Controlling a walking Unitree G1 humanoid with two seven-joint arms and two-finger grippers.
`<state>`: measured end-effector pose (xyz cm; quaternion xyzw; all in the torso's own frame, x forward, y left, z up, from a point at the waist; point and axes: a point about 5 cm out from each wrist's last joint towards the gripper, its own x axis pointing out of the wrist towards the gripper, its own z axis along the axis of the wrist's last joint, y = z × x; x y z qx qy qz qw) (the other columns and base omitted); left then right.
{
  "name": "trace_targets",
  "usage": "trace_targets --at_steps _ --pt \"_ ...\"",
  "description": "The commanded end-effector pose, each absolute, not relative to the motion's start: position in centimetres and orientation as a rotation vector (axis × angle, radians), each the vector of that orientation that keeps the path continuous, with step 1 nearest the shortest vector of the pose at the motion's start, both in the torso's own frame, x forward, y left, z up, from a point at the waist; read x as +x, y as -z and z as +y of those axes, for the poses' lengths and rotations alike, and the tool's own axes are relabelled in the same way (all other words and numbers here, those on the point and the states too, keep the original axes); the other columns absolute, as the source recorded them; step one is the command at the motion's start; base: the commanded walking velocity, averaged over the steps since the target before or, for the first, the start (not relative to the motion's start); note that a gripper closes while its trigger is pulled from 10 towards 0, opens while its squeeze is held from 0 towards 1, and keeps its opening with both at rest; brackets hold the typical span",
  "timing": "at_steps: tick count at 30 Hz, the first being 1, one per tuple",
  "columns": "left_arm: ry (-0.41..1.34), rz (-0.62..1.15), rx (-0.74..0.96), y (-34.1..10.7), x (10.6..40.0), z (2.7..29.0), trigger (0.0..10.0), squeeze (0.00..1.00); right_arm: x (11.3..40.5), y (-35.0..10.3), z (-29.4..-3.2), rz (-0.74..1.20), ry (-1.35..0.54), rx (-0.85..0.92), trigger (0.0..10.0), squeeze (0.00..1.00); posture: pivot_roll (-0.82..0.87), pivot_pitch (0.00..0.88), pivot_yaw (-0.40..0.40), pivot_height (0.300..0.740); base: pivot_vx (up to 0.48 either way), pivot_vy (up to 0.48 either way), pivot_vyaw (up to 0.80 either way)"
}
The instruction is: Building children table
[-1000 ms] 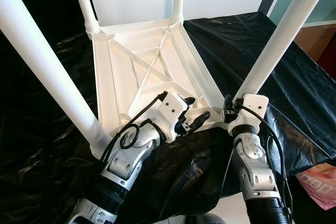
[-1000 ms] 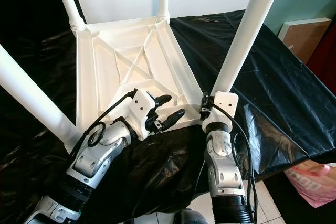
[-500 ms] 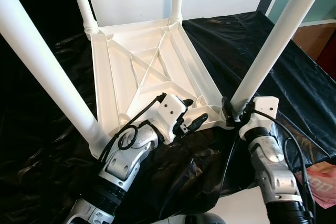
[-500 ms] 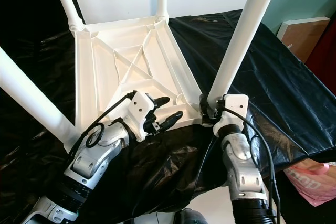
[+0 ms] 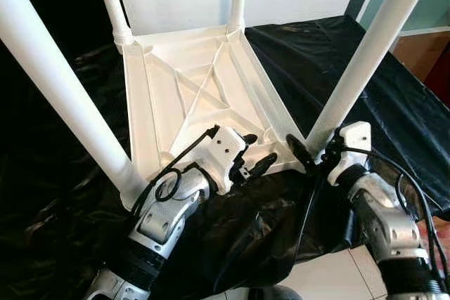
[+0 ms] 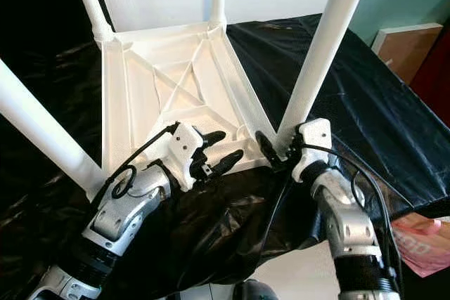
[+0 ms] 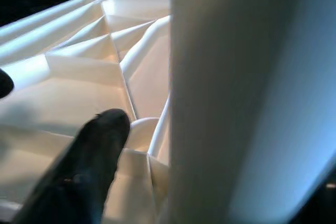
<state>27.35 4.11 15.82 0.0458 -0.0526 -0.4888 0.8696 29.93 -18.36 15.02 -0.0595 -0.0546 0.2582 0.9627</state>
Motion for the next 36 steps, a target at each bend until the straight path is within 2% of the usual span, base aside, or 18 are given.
trace_targets --at_steps 1,2,13,14,32,34,36 --pt "1.191 -0.084 0.108 -15.4 26.3 3.6 10.0 0.0 29.9 -14.5 -17.7 -0.093 -0.596 -0.135 2.6 0.0 0.0 0.09 -0.051 0.74 0.0 0.0 0.0" --pt "1.187 -0.081 0.107 -15.4 26.3 3.6 10.0 0.0 30.1 -14.4 -17.8 -0.087 -0.615 -0.138 0.0 0.0 0.01 0.089 -0.055 0.74 0.0 0.0 0.0" --pt "1.161 -0.069 0.098 -15.0 25.9 3.7 10.0 0.0 30.0 -13.5 -18.0 -0.039 -0.661 -0.149 0.0 0.0 0.02 0.093 -0.074 0.74 0.0 0.0 0.0" --pt "1.158 -0.068 0.094 -15.0 26.0 3.7 10.0 0.0 30.0 -13.4 -18.0 -0.036 -0.653 -0.149 9.8 0.0 0.02 0.094 -0.073 0.74 0.0 0.0 0.0" --pt "1.171 -0.051 0.1 -14.8 25.8 3.8 10.0 0.0 29.0 -12.0 -17.7 -0.024 -0.362 -0.064 10.0 0.0 0.01 0.108 -0.069 0.74 0.0 0.0 0.0" --pt "1.204 -0.047 0.109 -14.8 25.7 3.6 10.0 0.0 28.4 -11.6 -17.7 -0.014 -0.207 -0.032 10.0 0.0 0.0 0.105 -0.053 0.74 0.0 0.0 0.0" --pt "1.223 -0.042 0.11 -14.9 25.6 3.4 10.0 0.0 28.2 -11.3 -17.7 -0.003 -0.133 -0.02 10.0 0.0 0.0 0.103 -0.05 0.74 0.0 0.0 0.0"
